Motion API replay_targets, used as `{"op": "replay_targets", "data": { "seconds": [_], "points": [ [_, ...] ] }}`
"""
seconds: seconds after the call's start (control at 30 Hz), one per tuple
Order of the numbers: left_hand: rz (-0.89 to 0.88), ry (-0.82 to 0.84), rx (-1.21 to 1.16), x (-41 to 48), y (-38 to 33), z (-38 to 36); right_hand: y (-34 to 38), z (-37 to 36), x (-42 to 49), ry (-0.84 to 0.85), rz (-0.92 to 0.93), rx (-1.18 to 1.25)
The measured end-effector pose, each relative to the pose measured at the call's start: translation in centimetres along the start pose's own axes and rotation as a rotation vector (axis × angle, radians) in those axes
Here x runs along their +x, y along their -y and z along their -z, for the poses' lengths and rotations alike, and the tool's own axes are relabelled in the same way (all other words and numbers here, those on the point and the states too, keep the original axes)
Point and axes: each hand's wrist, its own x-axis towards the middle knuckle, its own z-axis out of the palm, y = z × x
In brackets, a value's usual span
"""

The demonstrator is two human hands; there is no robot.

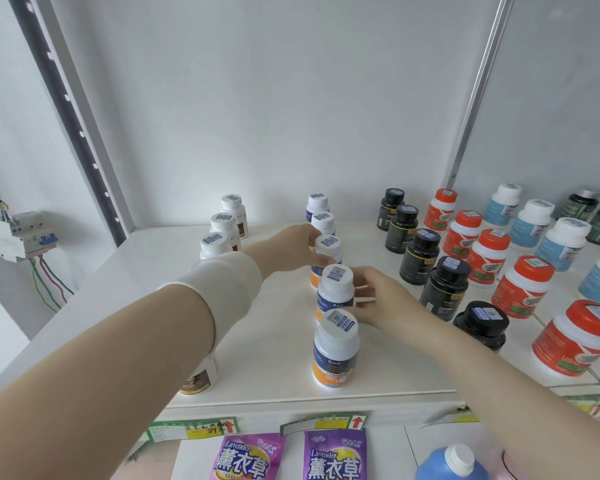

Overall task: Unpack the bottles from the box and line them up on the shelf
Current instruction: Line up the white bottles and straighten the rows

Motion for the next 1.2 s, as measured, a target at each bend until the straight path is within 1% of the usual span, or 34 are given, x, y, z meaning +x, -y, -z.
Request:
{"op": "replay_targets", "data": {
  "seconds": [0.1,0.2,0.3,0.33,0.43,0.47,0.6,0.67,0.73,0.83,0.93,1.07,1.13,1.2],
  "points": [
    [0.03,-0.037,0.044,-1.1,-0.3,2.4,2.5,1.7,-0.1,0.003,0.052,-0.141],
    [0.01,-0.107,0.148,-2.8,-0.3,6.2,5.7,3.1,0.0,-0.017,0.103,-0.263],
    [0.033,-0.142,0.237,-5.0,0.9,10.3,8.7,3.2,0.6,-0.032,0.134,-0.416],
    [0.044,-0.139,0.329,-5.7,1.7,11.5,9.7,2.9,0.8,-0.03,0.145,-0.466],
    [0.075,-0.103,0.75,-7.7,4.4,14.0,12.2,0.9,1.6,0.002,0.181,-0.67],
    [0.088,-0.081,0.853,-8.2,5.4,14.4,12.9,0.0,1.9,0.015,0.19,-0.752],
    [0.133,0.019,1.07,-9.3,9.0,14.8,14.6,-3.9,2.8,0.075,0.137,-1.045],
    [0.12,0.043,1.135,-9.4,10.4,14.6,14.6,-5.8,3.1,0.094,0.106,-1.138],
    [0.097,0.037,1.083,-9.3,11.6,14.1,14.2,-7.4,3.2,0.111,0.092,-1.15],
    [0.072,0.022,0.839,-8.6,13.1,13.1,13.2,-9.3,3.0,0.135,0.066,-1.057],
    [0.046,-0.02,0.545,-7.7,14.6,11.9,11.9,-10.9,3.1,0.135,0.038,-0.848],
    [0.028,-0.106,0.019,-6.9,15.3,10.1,10.0,-12.6,3.4,0.055,0.002,-0.515],
    [0.029,-0.118,-0.131,-6.3,15.4,9.2,9.3,-13.3,3.5,0.047,-0.012,-0.375],
    [0.028,-0.112,-0.228,-5.9,15.4,8.7,8.6,-14.0,3.7,0.05,-0.038,-0.243]
  ]
}}
